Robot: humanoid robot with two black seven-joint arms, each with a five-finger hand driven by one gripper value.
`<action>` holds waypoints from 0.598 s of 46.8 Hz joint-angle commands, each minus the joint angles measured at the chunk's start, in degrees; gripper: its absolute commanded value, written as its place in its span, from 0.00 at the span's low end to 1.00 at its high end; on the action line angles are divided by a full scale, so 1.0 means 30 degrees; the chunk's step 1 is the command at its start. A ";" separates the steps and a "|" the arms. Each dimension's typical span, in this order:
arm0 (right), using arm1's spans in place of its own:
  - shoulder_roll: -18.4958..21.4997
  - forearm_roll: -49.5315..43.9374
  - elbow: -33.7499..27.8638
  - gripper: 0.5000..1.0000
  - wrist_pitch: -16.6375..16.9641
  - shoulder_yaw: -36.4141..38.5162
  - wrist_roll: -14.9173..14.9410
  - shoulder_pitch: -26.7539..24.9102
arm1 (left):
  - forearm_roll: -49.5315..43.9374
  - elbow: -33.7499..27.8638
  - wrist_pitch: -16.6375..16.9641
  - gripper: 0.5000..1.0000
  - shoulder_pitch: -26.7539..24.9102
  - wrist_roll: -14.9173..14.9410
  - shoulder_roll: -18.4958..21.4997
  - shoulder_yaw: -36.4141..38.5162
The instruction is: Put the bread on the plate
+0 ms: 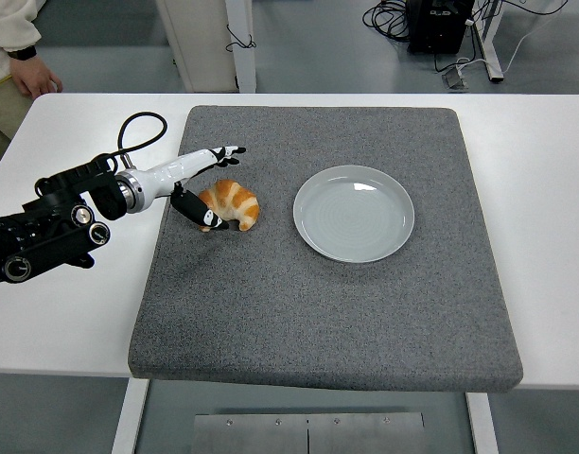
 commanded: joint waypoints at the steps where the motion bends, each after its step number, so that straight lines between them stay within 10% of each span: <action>1: -0.0001 0.0001 -0.0001 1.00 -0.0001 0.0012 0.0001 0.0002 | -0.0016 0.0183 0.0021 0.94 0.0145 -0.0009 -0.0280 0.0004; 28: -0.0001 0.0001 -0.0001 1.00 -0.0001 0.0012 0.0001 0.0002 | -0.0045 0.1326 0.0723 0.94 0.0322 -0.0243 -0.0954 -0.0054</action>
